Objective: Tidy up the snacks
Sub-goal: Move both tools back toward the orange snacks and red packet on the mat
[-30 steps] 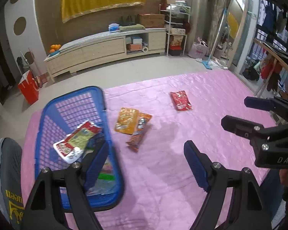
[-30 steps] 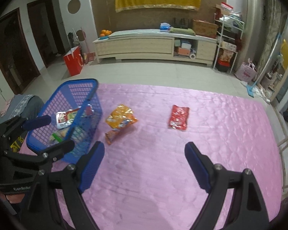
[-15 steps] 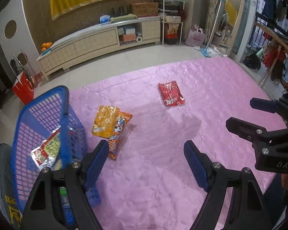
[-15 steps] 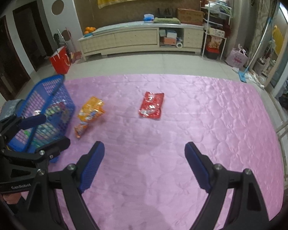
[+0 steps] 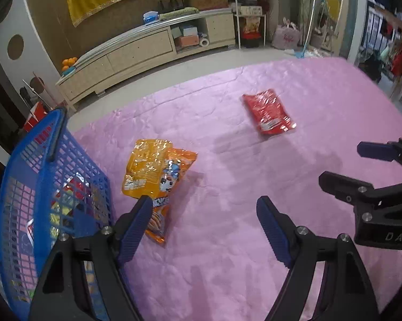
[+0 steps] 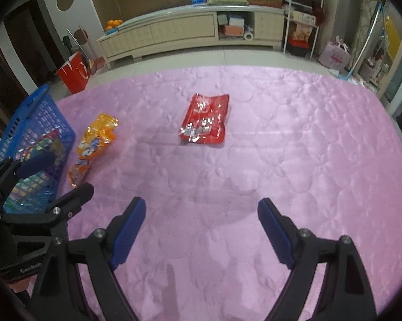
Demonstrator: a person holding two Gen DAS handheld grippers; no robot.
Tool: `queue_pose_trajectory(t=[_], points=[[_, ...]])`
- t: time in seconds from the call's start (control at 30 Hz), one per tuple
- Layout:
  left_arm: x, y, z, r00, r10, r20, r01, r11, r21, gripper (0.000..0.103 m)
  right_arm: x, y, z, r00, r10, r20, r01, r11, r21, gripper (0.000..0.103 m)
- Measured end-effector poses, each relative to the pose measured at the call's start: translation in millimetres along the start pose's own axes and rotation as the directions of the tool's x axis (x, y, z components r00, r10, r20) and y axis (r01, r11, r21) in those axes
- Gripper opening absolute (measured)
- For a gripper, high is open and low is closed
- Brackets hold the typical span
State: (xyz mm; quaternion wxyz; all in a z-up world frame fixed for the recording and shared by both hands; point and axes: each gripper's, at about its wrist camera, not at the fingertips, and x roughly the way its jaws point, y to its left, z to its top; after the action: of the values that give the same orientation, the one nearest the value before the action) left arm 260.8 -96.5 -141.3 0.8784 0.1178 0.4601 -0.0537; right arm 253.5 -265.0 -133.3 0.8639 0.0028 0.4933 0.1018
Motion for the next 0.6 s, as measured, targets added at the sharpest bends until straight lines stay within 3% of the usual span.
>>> queue_pose_trajectory(t=[0.2,0.43,0.53,0.6], points=[[24.1,7.6,8.2,0.993,0.115,-0.004,-0.115,0.993,0.019,0.063,19.2,-5.2,2.2,1.000,0.012,-0.009,-0.012,0.999,0.035,0.088],[53.3,19.2,15.7,0.989,0.136,-0.054,-0.135,0.991,0.013,0.057,29.3,-2.7,5.0,1.000,0.022,-0.009,-0.021,0.999,0.043,0.088],[60.5,24.9,15.7,0.989,0.126,-0.076,-0.127,0.992,-0.005,0.046,33.4,-5.3,5.0,1.000,0.030,-0.009,-0.030,0.998,0.049,0.089],[63.9,29.3,15.4,0.991,0.101,-0.085,-0.104,0.994,-0.028,0.028,33.5,-6.6,3.6,0.999,0.035,-0.008,-0.034,0.998,0.052,0.089]])
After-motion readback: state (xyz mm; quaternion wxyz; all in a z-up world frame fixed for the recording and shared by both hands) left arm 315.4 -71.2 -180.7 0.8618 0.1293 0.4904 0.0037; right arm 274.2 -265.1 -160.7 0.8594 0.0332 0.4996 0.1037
